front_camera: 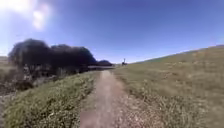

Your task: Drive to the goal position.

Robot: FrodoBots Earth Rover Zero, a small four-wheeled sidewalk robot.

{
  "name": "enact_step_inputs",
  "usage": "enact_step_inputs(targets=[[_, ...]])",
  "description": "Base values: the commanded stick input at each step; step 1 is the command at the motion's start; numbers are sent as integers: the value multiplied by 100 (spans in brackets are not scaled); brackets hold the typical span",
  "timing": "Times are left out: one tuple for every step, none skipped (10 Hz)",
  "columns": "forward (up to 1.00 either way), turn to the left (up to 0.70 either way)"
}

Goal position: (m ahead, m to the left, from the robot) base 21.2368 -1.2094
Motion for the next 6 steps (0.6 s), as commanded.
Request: enact_step_inputs(targets=[[100,0],[100,0],[100,0],[100,0],[100,22],[100,38]])
